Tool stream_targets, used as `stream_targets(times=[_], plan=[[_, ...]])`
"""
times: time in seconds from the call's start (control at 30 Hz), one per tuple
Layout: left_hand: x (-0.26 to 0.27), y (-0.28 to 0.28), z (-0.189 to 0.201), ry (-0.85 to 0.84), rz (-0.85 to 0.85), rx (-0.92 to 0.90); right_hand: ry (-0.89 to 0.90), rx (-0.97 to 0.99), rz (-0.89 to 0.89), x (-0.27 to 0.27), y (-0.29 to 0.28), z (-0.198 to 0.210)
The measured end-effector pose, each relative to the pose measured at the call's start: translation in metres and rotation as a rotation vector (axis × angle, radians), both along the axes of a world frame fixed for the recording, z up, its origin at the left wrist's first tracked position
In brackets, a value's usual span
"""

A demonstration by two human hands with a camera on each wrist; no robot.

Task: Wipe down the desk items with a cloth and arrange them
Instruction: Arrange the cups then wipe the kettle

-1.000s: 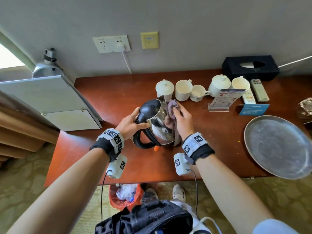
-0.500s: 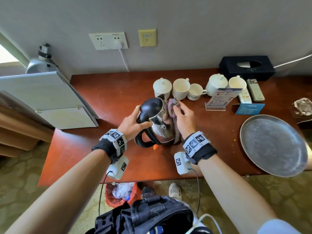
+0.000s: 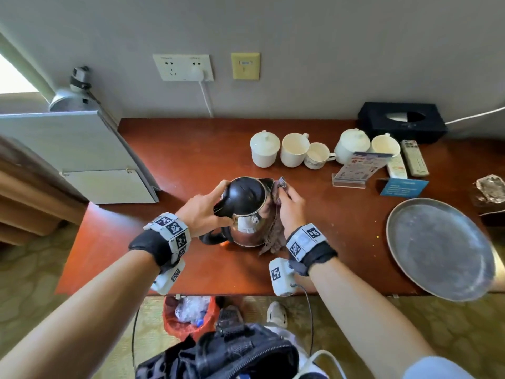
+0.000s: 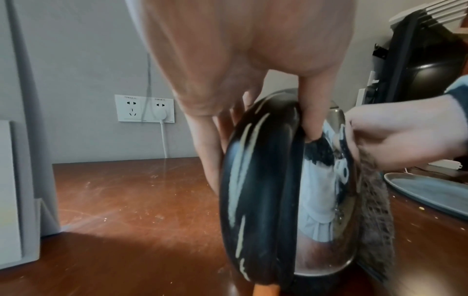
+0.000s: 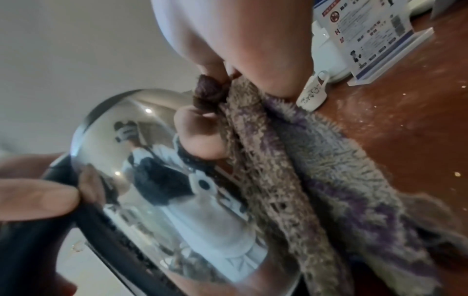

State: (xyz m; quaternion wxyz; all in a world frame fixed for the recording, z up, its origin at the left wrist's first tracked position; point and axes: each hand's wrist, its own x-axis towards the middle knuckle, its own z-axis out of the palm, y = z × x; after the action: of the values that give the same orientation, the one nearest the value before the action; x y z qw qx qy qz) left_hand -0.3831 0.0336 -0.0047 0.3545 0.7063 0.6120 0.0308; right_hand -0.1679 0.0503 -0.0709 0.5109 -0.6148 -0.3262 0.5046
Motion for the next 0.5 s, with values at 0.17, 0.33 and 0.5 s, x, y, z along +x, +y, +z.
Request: stream_targets(times=[0.17, 0.33, 0.5], plan=[[0.004, -0.005, 0.000, -0.002, 0.022, 0.028, -0.028, 0.125, 0.073, -0.001, -0.004, 0.015], [0.011, -0.012, 0.005, 0.094, -0.037, 0.041, -0.144, 0.050, 0.066, 0.003, -0.028, 0.008], [0.021, -0.010, 0.001, 0.160, -0.077, 0.069, -0.114, 0.015, 0.093, 0.018, -0.058, -0.006]])
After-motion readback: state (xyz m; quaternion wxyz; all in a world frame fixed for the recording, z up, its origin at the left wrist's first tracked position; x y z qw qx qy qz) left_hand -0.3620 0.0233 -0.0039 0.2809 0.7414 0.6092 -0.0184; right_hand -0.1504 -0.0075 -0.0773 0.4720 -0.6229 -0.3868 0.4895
